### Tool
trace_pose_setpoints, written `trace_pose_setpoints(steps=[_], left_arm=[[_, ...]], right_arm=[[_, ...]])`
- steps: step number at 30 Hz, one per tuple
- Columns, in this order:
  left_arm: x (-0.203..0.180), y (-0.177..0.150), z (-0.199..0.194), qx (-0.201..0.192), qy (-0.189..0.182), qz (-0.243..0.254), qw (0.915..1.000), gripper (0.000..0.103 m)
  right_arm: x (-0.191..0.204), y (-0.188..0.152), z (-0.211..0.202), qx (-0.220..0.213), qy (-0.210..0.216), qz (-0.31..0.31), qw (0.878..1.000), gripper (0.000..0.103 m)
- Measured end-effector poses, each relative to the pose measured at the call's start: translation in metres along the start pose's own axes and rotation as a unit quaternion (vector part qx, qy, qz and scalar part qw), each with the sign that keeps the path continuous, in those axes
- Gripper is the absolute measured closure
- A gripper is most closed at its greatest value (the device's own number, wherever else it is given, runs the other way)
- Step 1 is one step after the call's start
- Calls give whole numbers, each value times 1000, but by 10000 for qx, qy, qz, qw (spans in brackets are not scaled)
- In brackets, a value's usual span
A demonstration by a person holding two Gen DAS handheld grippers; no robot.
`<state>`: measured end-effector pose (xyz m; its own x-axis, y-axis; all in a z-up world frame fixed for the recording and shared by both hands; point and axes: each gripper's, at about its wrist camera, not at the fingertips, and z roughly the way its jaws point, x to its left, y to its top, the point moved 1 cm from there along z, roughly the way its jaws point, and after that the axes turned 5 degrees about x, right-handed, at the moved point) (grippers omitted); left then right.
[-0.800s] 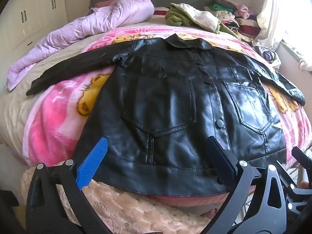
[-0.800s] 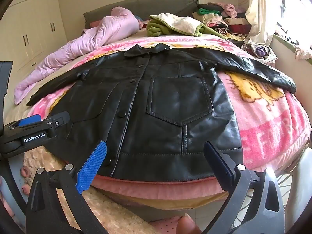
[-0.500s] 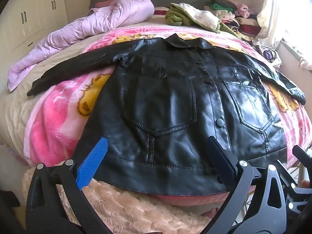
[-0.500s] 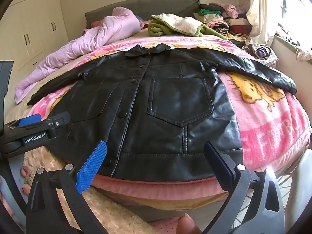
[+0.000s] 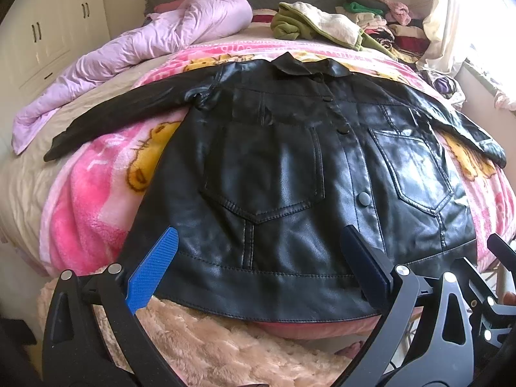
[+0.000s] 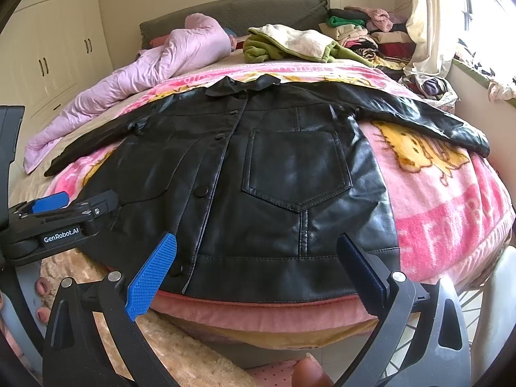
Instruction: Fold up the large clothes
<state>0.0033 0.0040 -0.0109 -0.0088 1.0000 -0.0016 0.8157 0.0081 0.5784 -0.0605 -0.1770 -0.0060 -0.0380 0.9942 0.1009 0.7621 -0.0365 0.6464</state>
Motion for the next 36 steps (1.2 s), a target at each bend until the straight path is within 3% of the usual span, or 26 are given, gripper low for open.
trace_pose_setpoints(steps=[36], left_arm=[[-10,4,2,-18,47,42,10000,9]], right_arm=[[4,1,0,-32,-101,-74,9999,4]])
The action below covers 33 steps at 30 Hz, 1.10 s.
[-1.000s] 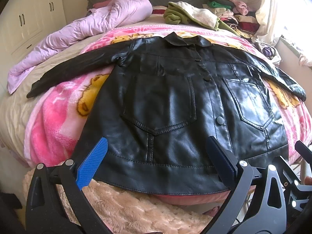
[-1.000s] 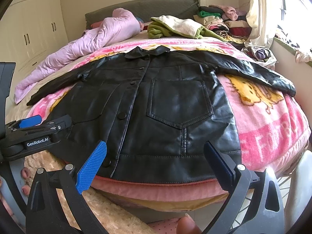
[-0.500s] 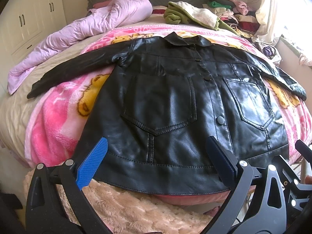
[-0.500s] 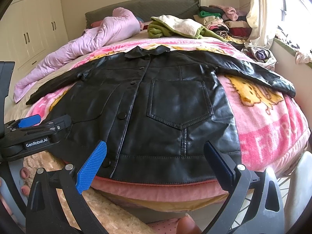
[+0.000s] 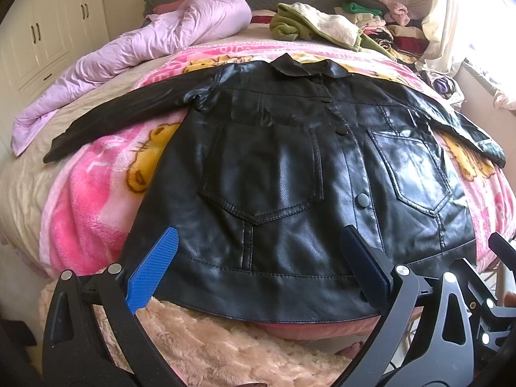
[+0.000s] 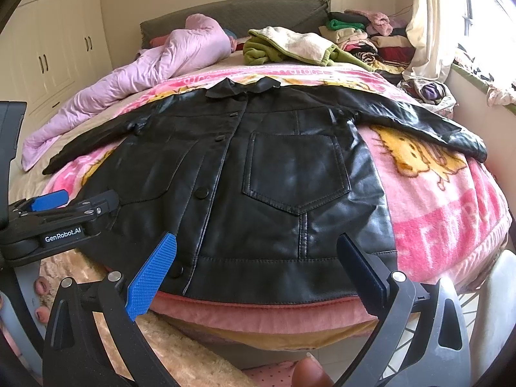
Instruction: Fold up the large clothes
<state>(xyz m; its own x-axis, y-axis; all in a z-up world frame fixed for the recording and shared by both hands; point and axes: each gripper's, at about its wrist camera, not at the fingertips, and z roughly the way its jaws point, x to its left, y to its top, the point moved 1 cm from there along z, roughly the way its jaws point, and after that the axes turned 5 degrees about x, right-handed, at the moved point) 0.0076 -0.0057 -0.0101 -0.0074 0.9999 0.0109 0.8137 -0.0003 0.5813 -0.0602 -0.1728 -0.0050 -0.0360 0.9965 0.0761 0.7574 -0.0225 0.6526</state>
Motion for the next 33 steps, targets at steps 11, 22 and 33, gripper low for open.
trace_pose_setpoints(steps=[11,22,33], left_arm=[[-1,2,0,43,-46,-14,10000,9],[2,38,-9,-46,-163,-17,9999,9],[-7,95,-19,-270,-265,69,9993,9]], right_arm=[[-2,2,-4,-32,63,14,10000,4],[-6,26,-7,-90,225,92,9997,4],[-22,81,-17,-417,375,244,9981,4]])
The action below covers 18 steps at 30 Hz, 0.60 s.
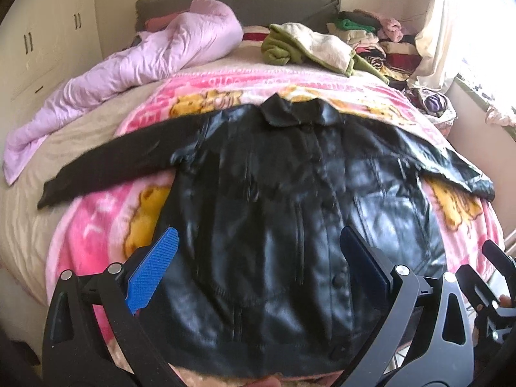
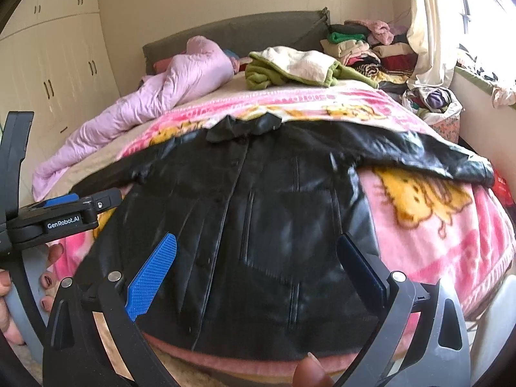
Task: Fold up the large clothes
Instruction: 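Grasp the jacket sleeve cuff with the right gripper and lift it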
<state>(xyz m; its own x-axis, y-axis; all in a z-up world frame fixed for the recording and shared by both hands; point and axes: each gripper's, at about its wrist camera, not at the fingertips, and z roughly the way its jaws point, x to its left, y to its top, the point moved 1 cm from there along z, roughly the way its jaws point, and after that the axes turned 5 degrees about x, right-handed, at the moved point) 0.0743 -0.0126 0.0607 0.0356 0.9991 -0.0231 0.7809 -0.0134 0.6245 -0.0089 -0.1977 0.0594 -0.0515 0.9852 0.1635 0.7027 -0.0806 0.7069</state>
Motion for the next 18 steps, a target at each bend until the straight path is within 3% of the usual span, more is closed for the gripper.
trace_pose_setpoints(steps=[18], left_arm=[[-41,115,10,-381,-174,85,9991,9]], right_arm=[[-44,103,6,-411,47,462,9981,4]])
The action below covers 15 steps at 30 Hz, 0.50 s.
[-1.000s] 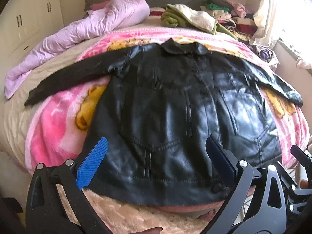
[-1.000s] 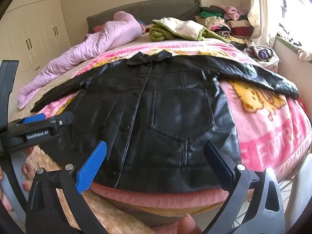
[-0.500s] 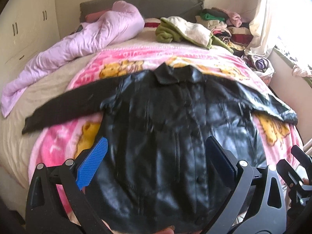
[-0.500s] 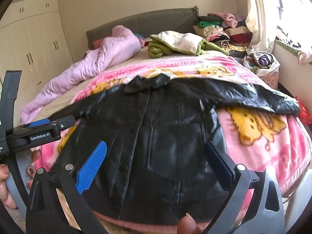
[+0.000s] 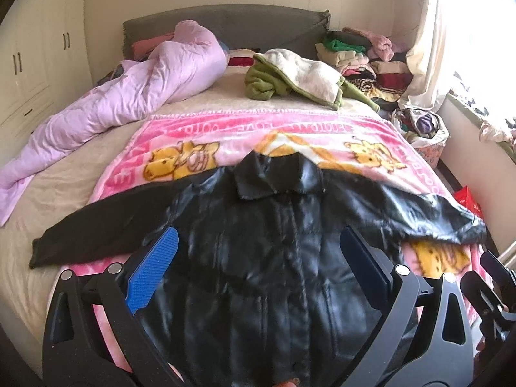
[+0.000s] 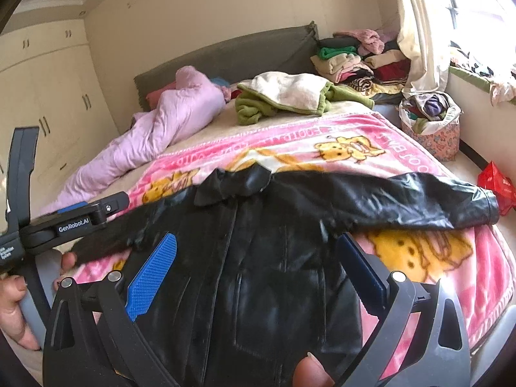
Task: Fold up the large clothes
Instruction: 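Grasp the jacket sleeve cuff with the right gripper and lift it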
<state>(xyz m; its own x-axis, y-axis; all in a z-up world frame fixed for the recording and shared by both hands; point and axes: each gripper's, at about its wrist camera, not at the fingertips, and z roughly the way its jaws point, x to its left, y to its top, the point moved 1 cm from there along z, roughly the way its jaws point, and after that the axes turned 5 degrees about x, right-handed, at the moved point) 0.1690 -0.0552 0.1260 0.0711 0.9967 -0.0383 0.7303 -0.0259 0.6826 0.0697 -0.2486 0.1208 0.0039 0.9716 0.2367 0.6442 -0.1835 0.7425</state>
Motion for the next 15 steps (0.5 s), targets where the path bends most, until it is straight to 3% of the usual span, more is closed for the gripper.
trace_pose_setpoints(steps=[8,15], left_arm=[[-27,45,23,-36,78,128,9999,9],[-58,67,40,-134,-115,342,9993,9]], right_arm=[[-39,55,9,-273,2,545,9981,4],[-94,90,17,-418,-139,1214,9916,4]])
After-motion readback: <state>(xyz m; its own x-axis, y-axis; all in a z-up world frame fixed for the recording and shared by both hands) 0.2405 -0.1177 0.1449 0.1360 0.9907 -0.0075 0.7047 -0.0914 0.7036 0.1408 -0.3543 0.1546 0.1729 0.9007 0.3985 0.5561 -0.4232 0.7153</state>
